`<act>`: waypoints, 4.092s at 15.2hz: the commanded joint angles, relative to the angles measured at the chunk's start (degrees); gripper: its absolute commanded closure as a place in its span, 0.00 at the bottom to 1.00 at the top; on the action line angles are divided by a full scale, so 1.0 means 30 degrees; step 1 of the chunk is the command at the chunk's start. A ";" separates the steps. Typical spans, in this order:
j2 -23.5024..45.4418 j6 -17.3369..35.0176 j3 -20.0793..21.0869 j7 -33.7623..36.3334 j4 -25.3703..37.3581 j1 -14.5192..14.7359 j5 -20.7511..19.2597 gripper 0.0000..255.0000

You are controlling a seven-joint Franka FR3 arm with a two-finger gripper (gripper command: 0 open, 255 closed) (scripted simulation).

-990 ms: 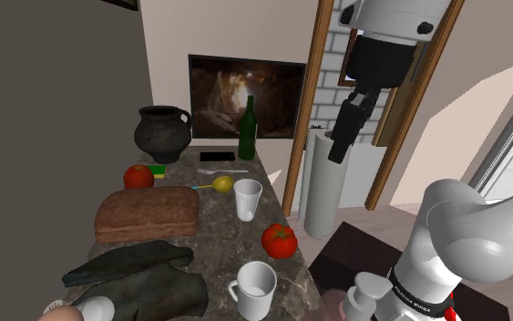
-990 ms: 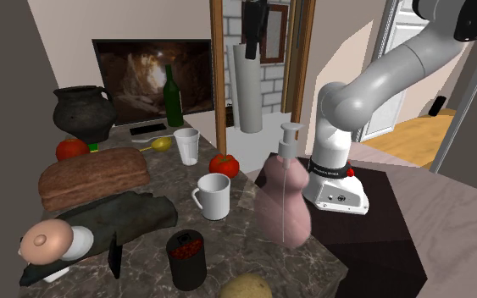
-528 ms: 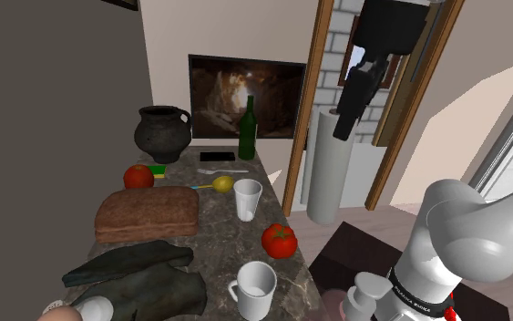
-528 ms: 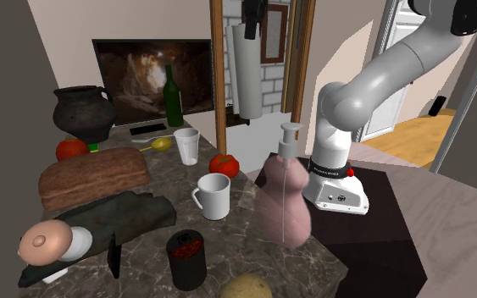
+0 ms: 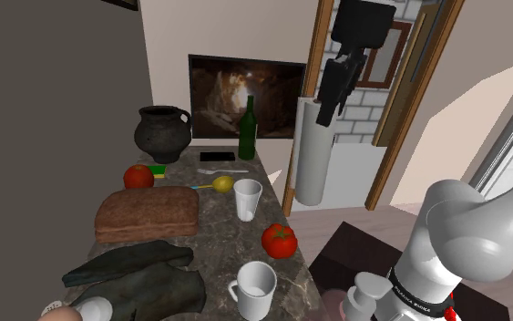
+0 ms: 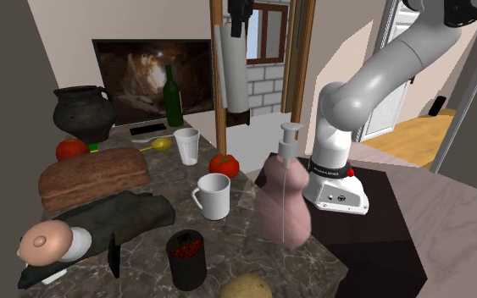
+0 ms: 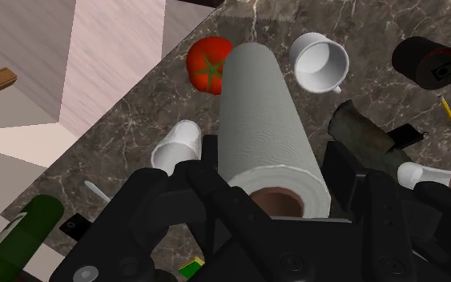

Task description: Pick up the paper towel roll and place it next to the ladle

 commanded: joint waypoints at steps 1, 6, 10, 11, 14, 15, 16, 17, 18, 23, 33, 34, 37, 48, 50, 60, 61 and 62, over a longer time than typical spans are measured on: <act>0.0462 0.0739 -0.0566 -0.0722 -0.0282 -0.0222 -0.0451 1.00; 0.2099 0.2614 -0.1788 -0.2262 -0.0538 -0.0822 -0.1378 1.00; 0.3725 0.4045 -0.2702 -0.3401 -0.0322 -0.1306 -0.1999 1.00; 0.4171 0.4387 -0.2921 -0.3675 -0.0209 -0.1425 -0.2134 1.00; 0.5595 0.5361 -0.3565 -0.4472 0.0274 -0.1759 -0.2492 1.00; 0.6097 0.5666 -0.3769 -0.4734 0.0484 -0.1870 -0.2591 1.00; 0.6610 0.5960 -0.3970 -0.4993 0.0717 -0.1978 -0.2680 1.00; 0.7136 0.6243 -0.4166 -0.5250 0.0974 -0.2085 -0.2759 1.00; 0.7672 0.6514 -0.4358 -0.5506 0.1256 -0.2191 -0.2826 1.00; 1.0514 0.7657 -0.5260 -0.6770 0.3034 -0.2685 -0.3001 1.00; 1.6959 0.8636 -0.6614 -0.9257 0.8625 -0.3770 -0.2497 1.00; 1.7670 0.8614 -0.6703 -0.9495 0.9365 -0.3906 -0.2395 1.00; 1.9908 0.8381 -0.6918 -1.0178 1.1851 -0.4350 -0.2059 1.00; 2.0431 1.0844 -0.6924 -1.0229 0.9912 -0.4433 -0.2008 1.00; 2.0497 1.1331 -0.6921 -1.0218 0.9491 -0.4432 -0.2006 1.00; 2.1022 1.3557 -0.6903 -1.0177 0.7787 -0.4437 -0.1974 1.00; 2.1025 1.3556 -0.6903 -1.0177 0.7791 -0.4438 -0.1974 1.00; 2.1026 1.3556 -0.6903 -1.0177 0.7792 -0.4438 -0.1974 1.00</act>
